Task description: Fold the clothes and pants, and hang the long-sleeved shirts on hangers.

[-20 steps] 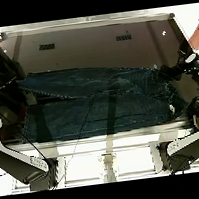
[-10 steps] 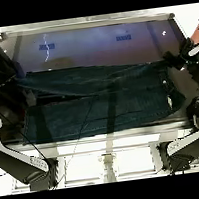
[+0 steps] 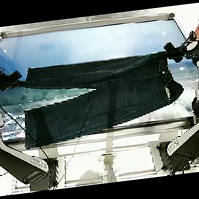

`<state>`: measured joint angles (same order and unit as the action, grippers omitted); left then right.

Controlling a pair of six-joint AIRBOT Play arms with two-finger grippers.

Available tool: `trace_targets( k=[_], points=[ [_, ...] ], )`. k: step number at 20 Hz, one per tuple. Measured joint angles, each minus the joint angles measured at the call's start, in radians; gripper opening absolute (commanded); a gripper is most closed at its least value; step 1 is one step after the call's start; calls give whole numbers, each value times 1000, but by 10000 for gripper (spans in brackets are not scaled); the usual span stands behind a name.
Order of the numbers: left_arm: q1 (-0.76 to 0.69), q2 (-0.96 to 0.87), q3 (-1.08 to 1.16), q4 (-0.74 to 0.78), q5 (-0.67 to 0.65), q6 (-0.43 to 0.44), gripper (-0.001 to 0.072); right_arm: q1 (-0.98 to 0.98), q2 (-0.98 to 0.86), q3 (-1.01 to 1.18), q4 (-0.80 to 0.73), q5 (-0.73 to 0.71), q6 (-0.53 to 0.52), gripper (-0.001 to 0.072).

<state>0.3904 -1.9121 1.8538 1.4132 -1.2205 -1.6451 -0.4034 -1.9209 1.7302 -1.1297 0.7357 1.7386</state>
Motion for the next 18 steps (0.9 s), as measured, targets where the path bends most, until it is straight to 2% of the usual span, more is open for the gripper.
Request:
trace_targets(
  k=[2,3,4,5,6,7,8,9,11,12,13,18],
  points=[
    [-10,-12,-18,0,48,-11,44,1,-41,60,-7,9,14,37],
    [-16,-21,-24,1,62,-18,47,2,-63,91,-13,25,16,82],
    [-23,-32,-28,1,75,-25,119,6,-89,125,-15,48,16,171],
    [-29,-44,-31,1,84,-29,277,9,-113,157,-17,70,12,209],
    [-35,-56,-33,1,92,-39,315,11,-137,190,-16,102,9,218],
    [-41,-67,-35,0,98,-54,316,12,-156,216,-16,127,8,218],
    [-45,-76,-36,0,102,-59,365,13,-170,238,-16,153,5,270],
    [-48,-80,-37,-2,106,-66,384,13,-179,257,-16,172,4,321],
    [-49,-82,-37,-4,106,-76,384,5,-191,288,-17,222,1,363],
    [-48,-79,-38,-3,97,-76,384,-1,-192,300,-17,251,1,428],
    [-43,-71,-38,3,82,-78,384,-11,-188,310,-17,280,0,449],
    [-7,-16,-38,197,-108,-155,384,-67,-117,330,-39,423,-2,449]
  ],
)
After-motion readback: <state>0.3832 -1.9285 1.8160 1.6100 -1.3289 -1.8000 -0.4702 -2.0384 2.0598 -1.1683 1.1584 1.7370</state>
